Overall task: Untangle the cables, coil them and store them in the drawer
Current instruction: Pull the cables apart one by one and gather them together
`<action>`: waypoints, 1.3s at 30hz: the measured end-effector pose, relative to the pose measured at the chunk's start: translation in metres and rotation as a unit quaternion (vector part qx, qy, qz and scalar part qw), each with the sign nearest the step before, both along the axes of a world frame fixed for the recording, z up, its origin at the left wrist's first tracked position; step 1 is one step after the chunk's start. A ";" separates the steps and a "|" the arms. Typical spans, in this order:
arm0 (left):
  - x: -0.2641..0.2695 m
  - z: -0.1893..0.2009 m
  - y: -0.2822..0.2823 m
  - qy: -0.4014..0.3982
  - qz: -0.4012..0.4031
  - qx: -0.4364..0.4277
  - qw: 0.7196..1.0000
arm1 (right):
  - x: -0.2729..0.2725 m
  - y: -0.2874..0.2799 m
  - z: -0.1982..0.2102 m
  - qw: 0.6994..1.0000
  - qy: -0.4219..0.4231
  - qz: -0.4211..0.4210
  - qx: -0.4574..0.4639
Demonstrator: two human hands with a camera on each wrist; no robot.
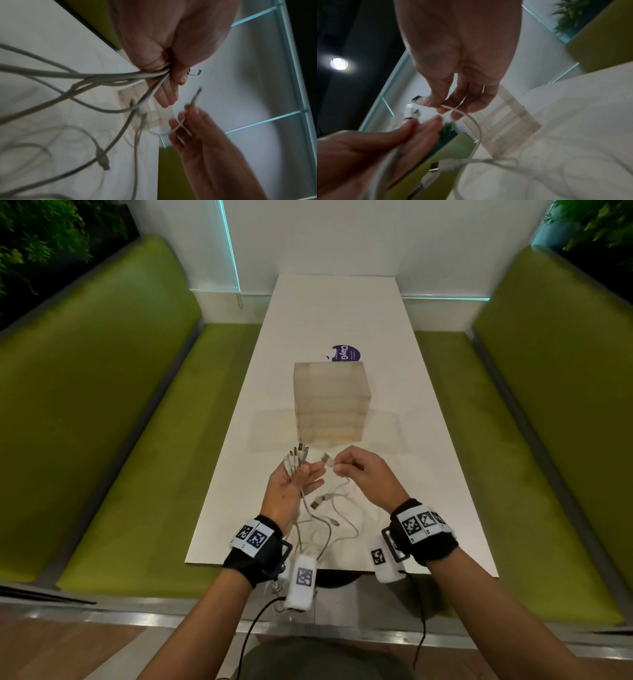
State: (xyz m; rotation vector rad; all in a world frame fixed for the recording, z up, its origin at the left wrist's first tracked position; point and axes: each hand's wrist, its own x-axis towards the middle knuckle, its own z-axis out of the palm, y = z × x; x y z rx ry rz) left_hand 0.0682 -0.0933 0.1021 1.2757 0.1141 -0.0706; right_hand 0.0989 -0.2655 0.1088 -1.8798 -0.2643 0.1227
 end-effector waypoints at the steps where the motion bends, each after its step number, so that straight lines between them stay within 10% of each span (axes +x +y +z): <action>1: 0.001 0.000 -0.006 -0.002 -0.004 0.001 1.000 | 0.000 0.004 0.003 0.999 0.010 0.013 0.036; 13: 0.010 0.004 -0.012 -0.001 -0.002 -0.052 0.999 | 0.017 0.030 -0.005 0.993 0.107 0.011 0.055; 25: 0.020 0.019 0.011 -0.031 0.051 -0.134 0.989 | 0.055 0.015 -0.016 0.938 -0.132 0.092 -0.306; 32: 0.016 0.038 0.029 -0.077 0.096 -0.149 0.981 | 0.071 0.009 -0.030 0.911 -0.056 0.081 -0.401; 39: 0.017 0.032 0.071 -0.053 0.189 -0.175 0.965 | 0.069 -0.032 -0.021 0.979 0.033 0.015 -0.200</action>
